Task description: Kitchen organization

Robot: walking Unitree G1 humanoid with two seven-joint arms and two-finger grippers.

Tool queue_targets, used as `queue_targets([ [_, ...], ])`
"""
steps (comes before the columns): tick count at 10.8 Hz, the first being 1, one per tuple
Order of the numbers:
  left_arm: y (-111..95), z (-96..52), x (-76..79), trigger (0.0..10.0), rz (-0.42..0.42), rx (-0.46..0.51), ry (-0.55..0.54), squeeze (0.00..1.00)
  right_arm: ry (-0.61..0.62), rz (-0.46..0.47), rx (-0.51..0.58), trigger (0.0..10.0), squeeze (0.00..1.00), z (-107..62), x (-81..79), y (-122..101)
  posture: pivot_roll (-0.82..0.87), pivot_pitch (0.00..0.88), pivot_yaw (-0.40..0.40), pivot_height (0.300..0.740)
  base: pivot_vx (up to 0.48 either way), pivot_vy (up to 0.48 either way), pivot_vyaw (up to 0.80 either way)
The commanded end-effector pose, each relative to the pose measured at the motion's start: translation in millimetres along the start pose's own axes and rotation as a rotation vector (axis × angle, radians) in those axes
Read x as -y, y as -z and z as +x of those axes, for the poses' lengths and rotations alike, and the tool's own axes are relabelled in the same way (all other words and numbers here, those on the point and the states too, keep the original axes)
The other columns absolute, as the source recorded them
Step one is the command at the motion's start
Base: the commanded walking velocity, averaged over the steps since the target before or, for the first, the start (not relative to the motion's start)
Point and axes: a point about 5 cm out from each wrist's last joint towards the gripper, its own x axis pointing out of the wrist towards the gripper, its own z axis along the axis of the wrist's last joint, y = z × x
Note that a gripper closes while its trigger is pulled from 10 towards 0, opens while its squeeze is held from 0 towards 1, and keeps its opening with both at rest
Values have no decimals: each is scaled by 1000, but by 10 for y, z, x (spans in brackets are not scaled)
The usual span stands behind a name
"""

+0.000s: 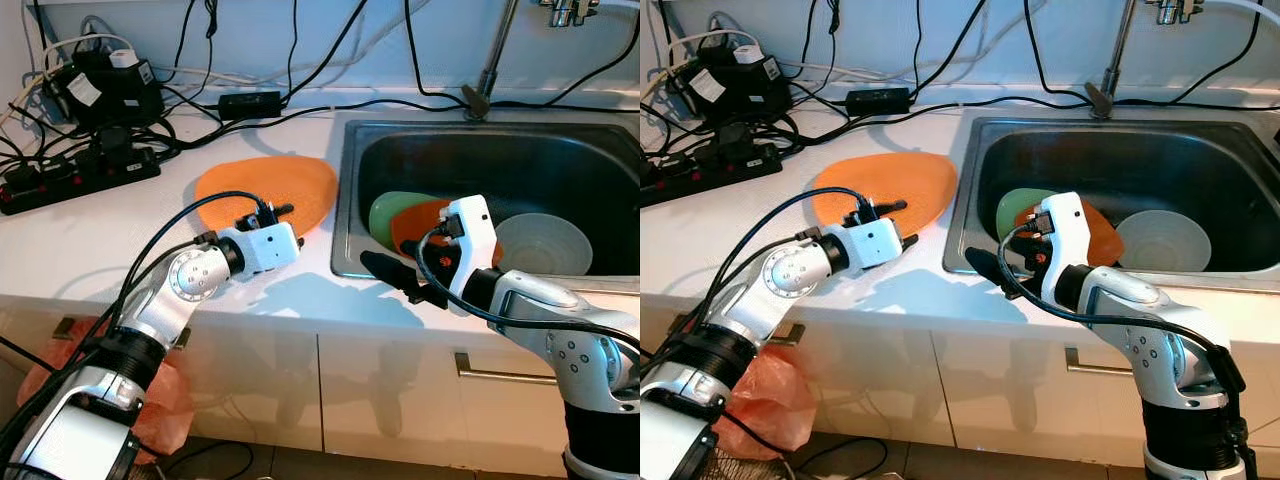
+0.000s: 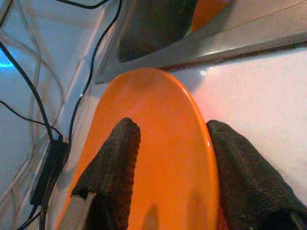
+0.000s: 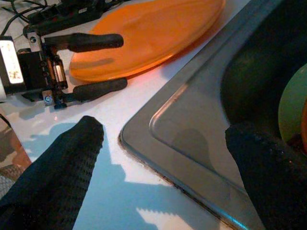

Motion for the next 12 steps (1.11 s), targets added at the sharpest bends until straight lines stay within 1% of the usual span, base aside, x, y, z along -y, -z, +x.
queue_targets([
  [1, 243, -56, 313, 0, -36, -123, 141, 0, -3, -2, 15, 10000, 0, -26, -24, -28, 8, 62, 66, 740, 0, 0, 0],
  [6, 246, -60, 330, 0, -41, -119, 153, 0, -5, 5, 12, 10000, 0, -22, -15, -18, 10, 55, 66, 740, 0, 0, 0],
  [10, 191, -42, 359, 0, -37, -86, 125, 0, -8, 28, 22, 10000, 0, 0, 15, -44, 13, 46, 53, 740, 0, 0, 0],
  [12, 184, -44, 299, 0, -18, -80, 87, 0, -8, 42, 33, 10000, 0, 4, 38, -74, 14, 40, 57, 740, 0, 0, 0],
])
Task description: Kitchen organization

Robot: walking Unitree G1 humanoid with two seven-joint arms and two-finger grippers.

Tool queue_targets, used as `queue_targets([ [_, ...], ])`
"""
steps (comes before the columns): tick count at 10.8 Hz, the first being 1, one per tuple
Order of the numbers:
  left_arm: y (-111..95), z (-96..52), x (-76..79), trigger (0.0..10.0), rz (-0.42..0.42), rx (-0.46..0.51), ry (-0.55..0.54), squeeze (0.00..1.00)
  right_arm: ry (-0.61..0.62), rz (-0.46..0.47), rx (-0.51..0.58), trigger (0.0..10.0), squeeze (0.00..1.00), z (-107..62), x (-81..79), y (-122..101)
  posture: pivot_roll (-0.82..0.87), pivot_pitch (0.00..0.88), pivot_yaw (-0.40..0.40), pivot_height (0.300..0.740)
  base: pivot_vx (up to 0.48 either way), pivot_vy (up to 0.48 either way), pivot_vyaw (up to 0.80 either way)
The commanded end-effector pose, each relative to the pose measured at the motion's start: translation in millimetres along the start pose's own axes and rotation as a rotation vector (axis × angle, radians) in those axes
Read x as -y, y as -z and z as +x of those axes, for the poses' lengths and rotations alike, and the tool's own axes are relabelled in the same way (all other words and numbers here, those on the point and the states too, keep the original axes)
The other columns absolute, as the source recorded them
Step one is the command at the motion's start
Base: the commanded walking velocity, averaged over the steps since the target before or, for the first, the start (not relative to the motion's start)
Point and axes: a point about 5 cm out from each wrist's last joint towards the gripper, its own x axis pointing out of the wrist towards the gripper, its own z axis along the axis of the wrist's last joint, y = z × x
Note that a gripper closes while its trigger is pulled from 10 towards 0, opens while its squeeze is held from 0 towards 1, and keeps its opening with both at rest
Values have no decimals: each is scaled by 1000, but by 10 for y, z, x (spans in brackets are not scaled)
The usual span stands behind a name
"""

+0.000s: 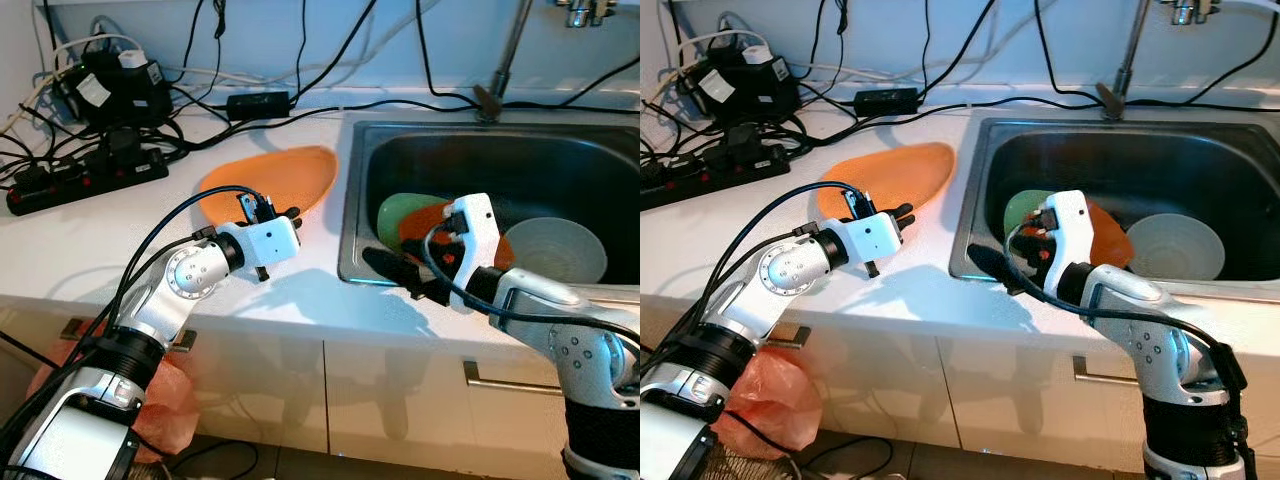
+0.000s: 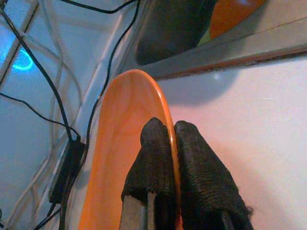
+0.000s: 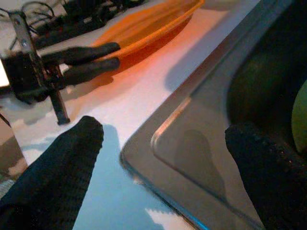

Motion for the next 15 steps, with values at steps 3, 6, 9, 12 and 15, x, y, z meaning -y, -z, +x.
queue_targets([
  [3, 118, -19, 270, 0, 25, -49, 30, 0, 14, 86, 56, 10000, 0, 27, 47, -71, 13, 30, 54, 740, 0, 0, 0],
  [6, -125, -30, 377, 0, 117, 98, -102, 0, 65, 202, 142, 10000, 0, 130, 142, -224, 34, 33, 40, 740, 0, 0, 0],
  [9, -373, 77, 494, 0, 168, 227, -162, 0, 69, 266, 244, 10000, 0, 315, 93, -453, 19, 57, 48, 740, 0, 0, 0],
  [12, -643, 241, 527, 0, 217, 347, -176, 0, 45, 287, 290, 10000, 0, 431, 0, -573, 5, 55, 69, 740, 0, 0, 0],
  [15, -779, 274, 468, 0, 227, 407, -260, 0, 58, 304, 328, 0, 0, 466, -29, -681, 2, 53, 51, 740, 0, 0, 0],
])
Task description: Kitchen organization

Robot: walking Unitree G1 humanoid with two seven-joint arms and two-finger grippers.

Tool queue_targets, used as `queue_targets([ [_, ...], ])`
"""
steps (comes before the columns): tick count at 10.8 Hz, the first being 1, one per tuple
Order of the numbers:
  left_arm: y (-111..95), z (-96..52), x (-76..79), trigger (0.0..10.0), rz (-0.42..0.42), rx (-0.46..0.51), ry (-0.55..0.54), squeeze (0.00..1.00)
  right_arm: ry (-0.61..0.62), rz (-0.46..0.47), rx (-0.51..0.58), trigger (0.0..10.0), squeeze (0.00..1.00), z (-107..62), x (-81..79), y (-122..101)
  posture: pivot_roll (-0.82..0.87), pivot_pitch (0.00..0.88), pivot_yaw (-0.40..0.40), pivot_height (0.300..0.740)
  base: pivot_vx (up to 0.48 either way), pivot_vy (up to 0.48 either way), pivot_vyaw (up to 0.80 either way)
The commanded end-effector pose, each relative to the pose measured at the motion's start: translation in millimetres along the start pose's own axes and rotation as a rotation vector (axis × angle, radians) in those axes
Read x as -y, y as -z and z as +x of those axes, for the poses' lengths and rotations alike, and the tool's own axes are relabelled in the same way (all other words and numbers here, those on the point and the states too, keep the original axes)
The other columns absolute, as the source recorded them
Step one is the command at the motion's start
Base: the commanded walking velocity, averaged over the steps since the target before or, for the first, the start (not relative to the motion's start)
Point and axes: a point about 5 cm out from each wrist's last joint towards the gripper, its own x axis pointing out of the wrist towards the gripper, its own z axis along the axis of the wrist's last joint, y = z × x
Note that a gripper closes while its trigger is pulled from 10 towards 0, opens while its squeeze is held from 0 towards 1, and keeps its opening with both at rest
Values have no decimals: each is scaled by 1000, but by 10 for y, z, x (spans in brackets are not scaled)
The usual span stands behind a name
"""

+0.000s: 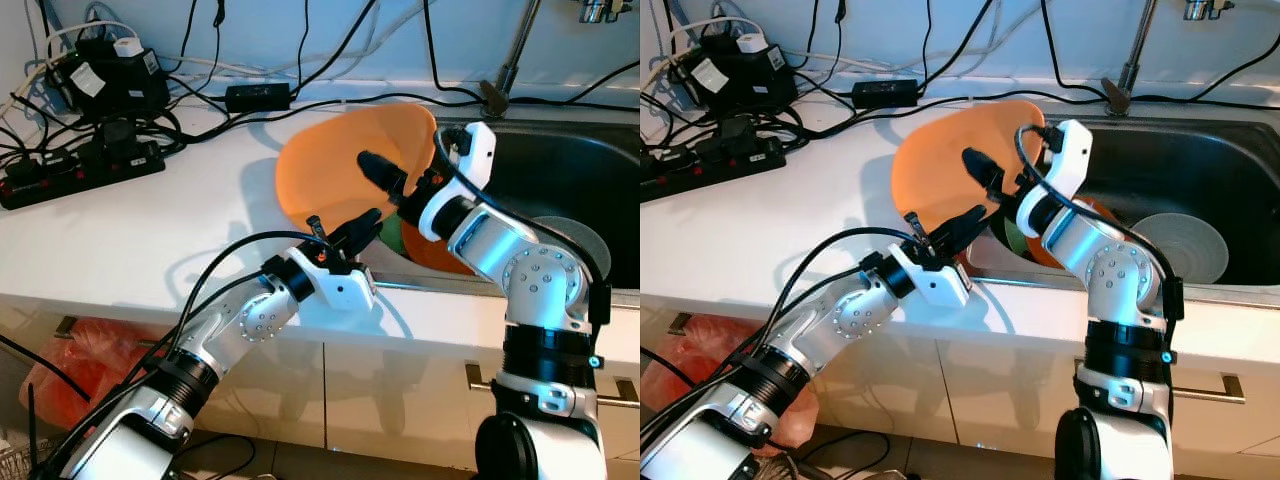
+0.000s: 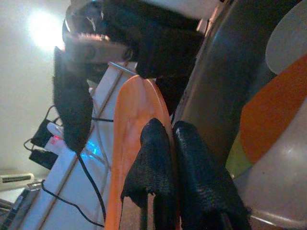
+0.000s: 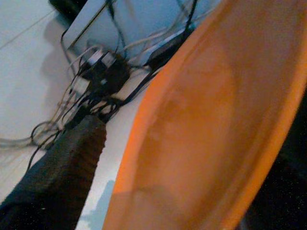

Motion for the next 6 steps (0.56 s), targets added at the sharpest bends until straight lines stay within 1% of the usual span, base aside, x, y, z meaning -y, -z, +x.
queue_targets([
  [1, -21, 6, -6, 0, 17, 17, -21, 0, 1, 5, 44, 0, 0, 20, -46, -103, 1, 53, 45, 740, 0, 0, 0],
  [3, 0, -21, -27, 0, 31, 8, -55, 0, 72, 48, 86, 0, 0, 34, 7, -238, -3, 51, 34, 740, 0, 0, 0],
  [4, -2, -19, -24, 0, 28, 8, -62, 0, 119, 80, 81, 0, 0, 43, 69, -265, -5, 51, 32, 740, 0, 0, 0],
  [6, -25, -2, -9, 0, 26, 17, -69, 0, 149, 112, 69, 0, 0, 44, 110, -260, -9, 54, 33, 740, 0, 0, 0],
])
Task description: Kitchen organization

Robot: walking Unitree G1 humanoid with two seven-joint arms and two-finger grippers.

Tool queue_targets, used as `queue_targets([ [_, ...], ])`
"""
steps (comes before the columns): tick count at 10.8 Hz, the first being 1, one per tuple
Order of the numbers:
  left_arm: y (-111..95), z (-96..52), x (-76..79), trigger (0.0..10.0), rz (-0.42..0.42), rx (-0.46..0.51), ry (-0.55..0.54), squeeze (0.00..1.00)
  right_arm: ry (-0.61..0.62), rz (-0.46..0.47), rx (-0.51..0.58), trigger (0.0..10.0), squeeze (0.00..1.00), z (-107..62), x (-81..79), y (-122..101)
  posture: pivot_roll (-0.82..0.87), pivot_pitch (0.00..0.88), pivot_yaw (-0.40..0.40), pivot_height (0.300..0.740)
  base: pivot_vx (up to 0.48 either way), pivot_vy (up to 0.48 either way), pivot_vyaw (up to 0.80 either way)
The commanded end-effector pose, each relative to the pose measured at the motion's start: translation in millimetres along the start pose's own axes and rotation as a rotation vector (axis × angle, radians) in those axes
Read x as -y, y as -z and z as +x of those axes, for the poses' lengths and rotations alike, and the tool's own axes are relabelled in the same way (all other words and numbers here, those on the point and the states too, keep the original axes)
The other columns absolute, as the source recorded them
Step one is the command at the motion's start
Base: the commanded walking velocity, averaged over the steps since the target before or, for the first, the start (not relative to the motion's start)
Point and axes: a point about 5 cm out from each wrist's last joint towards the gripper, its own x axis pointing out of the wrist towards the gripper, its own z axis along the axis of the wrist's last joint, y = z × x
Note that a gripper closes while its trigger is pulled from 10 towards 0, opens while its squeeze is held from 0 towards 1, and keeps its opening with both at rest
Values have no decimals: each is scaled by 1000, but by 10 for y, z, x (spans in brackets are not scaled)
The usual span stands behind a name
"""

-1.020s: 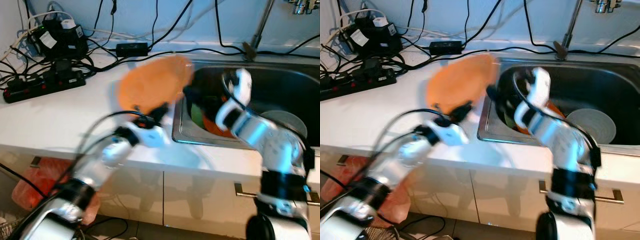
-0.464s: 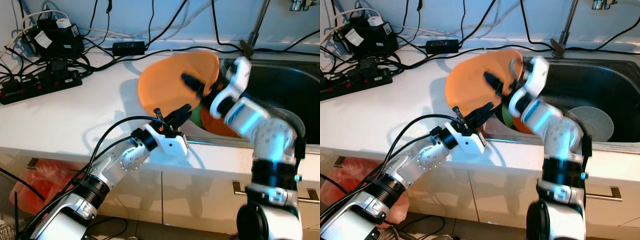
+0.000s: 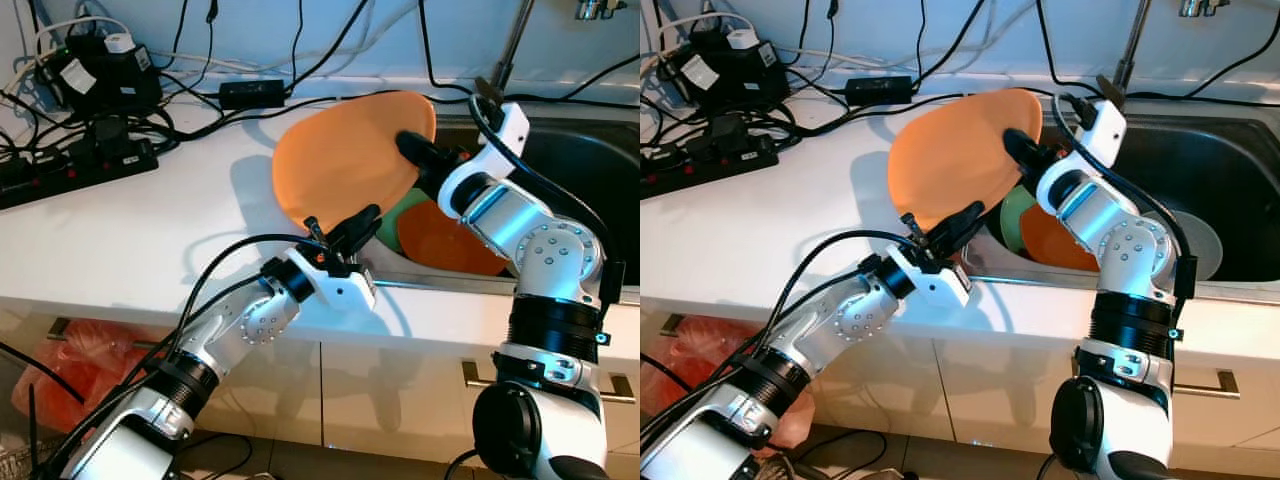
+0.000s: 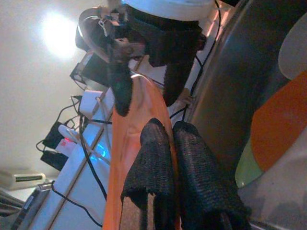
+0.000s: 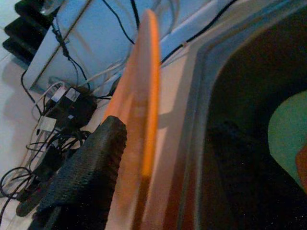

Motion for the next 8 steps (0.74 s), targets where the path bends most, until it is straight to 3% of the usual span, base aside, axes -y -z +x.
queue_targets([
  [1, -27, 9, 1, 0, 7, 18, -12, 0, -10, 21, -16, 0, 0, 19, -51, -15, -9, 55, 33, 740, 0, 0, 0],
  [8, -81, 38, 35, 0, -5, 45, -15, 0, -16, 25, -92, 0, 0, 26, 0, 88, -9, 49, 28, 740, 0, 0, 0],
])
